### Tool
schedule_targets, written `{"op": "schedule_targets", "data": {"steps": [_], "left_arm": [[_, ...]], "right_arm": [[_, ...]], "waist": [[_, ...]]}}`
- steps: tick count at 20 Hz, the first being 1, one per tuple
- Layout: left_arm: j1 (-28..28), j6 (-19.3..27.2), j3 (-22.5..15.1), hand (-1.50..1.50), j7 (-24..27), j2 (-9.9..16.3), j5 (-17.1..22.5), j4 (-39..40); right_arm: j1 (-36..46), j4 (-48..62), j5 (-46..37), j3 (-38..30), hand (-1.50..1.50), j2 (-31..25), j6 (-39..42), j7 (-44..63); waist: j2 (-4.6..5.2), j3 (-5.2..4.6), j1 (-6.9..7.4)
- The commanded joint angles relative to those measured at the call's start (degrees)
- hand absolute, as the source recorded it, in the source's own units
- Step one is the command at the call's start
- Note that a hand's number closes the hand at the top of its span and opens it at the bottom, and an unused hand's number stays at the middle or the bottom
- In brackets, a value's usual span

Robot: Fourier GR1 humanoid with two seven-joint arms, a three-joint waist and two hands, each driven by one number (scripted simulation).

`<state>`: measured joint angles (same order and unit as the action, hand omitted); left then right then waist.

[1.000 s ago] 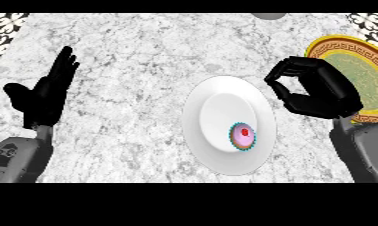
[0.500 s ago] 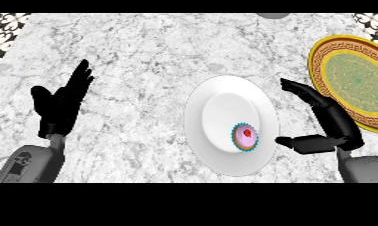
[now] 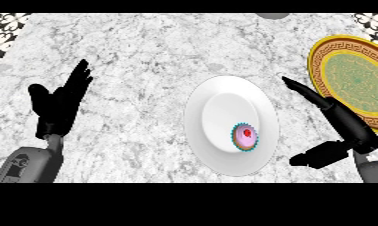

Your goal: Pick the cupcake from the plate and place it in the plate

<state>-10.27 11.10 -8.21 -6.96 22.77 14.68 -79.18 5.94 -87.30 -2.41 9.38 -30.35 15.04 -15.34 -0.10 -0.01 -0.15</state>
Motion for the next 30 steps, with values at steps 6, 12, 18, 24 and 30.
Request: {"op": "schedule_targets", "data": {"steps": [6, 12, 18, 24, 30], "left_arm": [[-0.93, -2.55, 2.67, 0.0, 0.63, -0.99, -0.94, 2.56], [-1.89, -1.47, 2.41, 0.0, -0.96, -2.93, -3.53, 2.79], [-0.72, -4.76, 4.72, 0.0, 1.26, -3.01, -3.6, 2.19], [-0.51, -2.83, 4.2, 0.0, -0.83, -5.92, -6.33, 0.05], [1.23, -9.43, 8.63, 0.0, 1.59, -3.08, -5.41, 2.59]], "right_arm": [[2.08, -5.17, -5.08, 3.19, -1.5, -2.91, 7.84, 12.95], [5.09, -8.18, -14.32, 8.06, -1.5, 0.97, 6.69, 20.61], [7.71, -5.75, -18.6, 9.33, -1.5, 2.74, 12.31, 24.11], [12.43, -0.14, -21.75, 10.47, -1.5, 7.63, 16.41, 26.65], [11.19, 0.62, -29.43, 12.79, -1.5, 13.42, 14.17, 29.38]], "waist": [[0.08, -0.02, 0.13], [0.08, -0.01, 0.16], [0.1, -0.01, 0.24], [0.16, 0.0, 0.43], [0.16, 0.0, 0.38]]}}
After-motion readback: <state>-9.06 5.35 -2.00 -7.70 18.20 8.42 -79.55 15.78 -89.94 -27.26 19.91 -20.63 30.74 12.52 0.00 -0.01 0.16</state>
